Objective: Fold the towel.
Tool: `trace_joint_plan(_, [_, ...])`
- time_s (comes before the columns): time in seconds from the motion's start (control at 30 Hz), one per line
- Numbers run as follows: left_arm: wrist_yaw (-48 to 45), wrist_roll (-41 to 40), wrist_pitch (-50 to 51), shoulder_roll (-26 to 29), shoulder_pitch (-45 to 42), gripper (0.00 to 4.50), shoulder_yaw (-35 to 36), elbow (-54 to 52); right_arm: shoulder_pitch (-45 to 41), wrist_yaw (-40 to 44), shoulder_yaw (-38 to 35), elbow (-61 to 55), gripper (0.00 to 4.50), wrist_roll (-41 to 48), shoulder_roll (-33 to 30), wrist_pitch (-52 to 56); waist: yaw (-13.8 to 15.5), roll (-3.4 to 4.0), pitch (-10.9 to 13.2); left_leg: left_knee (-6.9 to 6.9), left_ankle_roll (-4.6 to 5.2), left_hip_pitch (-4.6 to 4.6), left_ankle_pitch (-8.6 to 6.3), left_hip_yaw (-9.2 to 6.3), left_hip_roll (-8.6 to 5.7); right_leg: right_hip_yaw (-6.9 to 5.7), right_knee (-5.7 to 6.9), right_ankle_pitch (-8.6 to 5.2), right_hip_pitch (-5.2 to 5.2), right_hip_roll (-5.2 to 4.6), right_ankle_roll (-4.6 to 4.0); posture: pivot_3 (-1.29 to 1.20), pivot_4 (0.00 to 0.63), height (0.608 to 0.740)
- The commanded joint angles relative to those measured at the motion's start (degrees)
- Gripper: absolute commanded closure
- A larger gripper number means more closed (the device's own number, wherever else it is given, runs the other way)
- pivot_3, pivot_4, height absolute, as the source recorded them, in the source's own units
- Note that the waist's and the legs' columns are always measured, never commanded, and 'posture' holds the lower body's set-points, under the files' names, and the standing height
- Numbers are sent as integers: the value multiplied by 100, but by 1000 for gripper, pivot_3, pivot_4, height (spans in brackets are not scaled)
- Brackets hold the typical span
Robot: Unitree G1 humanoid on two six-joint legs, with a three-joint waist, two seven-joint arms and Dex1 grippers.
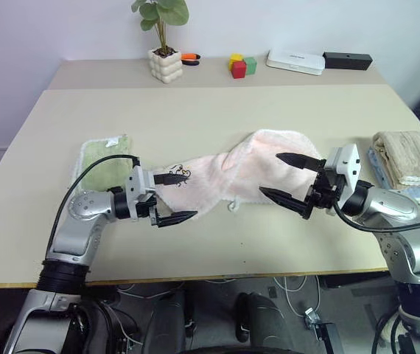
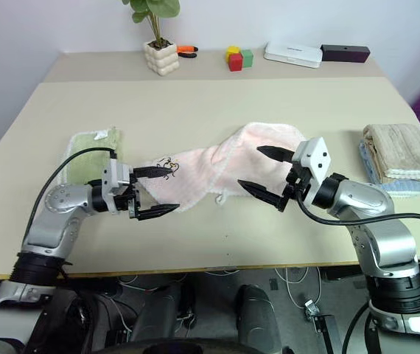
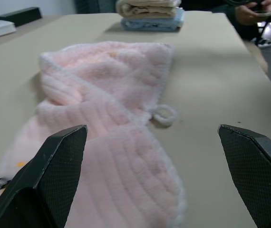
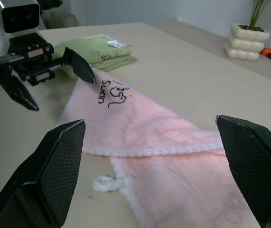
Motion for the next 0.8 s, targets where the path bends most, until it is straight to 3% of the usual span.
trace_joint_plan(0.03, [37,-19,-125,31,45,0,91,-175,-192,-1,3,-115,27,41,1,-30,-4,0,0,0,0,0,0,0,0,0,1,0,-1,0,0,0,150,740])
trace_joint_plan(0.5, [-407,-87,-177,371,85,0,118,-186,-375,-149,147,-46,27,-45,218,-104,-4,0,0,0,0,-1,0,-1,1,-1,0,-1,-1,0,-1,0,150,740])
trace_joint_plan(0.8, [-555,955,-996,562,-406,0,-434,499,-222,-404,416,-239,27,-246,592,-330,13,0,0,1,-1,-2,0,-2,-1,-2,-3,-1,0,0,-3,0,150,740])
